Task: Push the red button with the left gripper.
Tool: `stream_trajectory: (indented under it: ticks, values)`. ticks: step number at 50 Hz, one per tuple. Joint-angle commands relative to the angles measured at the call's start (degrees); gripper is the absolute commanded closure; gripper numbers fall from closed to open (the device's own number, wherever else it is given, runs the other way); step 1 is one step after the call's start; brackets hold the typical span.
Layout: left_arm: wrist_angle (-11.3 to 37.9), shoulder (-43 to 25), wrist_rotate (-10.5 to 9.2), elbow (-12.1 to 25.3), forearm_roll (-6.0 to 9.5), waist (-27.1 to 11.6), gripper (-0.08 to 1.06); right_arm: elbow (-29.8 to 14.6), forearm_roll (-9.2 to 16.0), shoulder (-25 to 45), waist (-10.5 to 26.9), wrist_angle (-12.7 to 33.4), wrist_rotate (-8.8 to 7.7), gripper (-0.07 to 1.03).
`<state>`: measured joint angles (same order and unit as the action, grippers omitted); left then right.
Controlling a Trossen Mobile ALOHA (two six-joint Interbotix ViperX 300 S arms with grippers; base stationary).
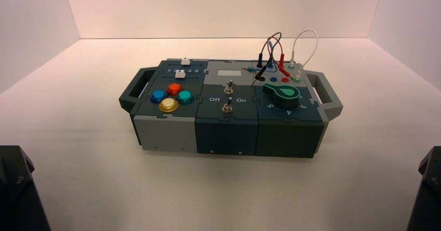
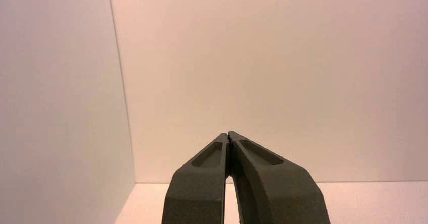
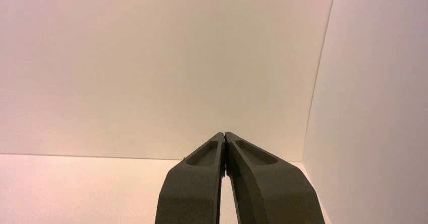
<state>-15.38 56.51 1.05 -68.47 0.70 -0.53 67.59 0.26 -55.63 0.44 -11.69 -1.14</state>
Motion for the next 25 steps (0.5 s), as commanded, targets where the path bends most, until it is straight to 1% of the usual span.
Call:
stream_trajectory:
  ticks: [1, 4, 11, 18, 25]
  values:
    - [0.0, -0.3, 0.18, 0.9, 0.09, -0.1, 1.00, -1.8, 0.2, 0.1, 0.1, -0.1, -0.18, 0.98]
    - [0.2, -0.2, 0.18, 0.9, 0.09, -0.1, 1.00, -2.1, 0.2, 0.1, 0.2, 0.4, -0.09, 0.98]
    - [0.6, -0.2, 0.18, 0.9, 0.09, -0.2, 1.00, -2.3, 0.2, 0.1, 0.2, 1.5, -0.44, 0.99]
    - [0.7, -0.2, 0.18, 1.0, 0.09, -0.2, 1.00, -2.3, 0.2, 0.1, 0.2, 1.5, -0.44, 0.99]
    - [1.9, 0.1, 0.18, 1.0, 0.09, -0.2, 1.00, -2.3, 0.2, 0.1, 0.4, 2.0, -0.44, 0.99]
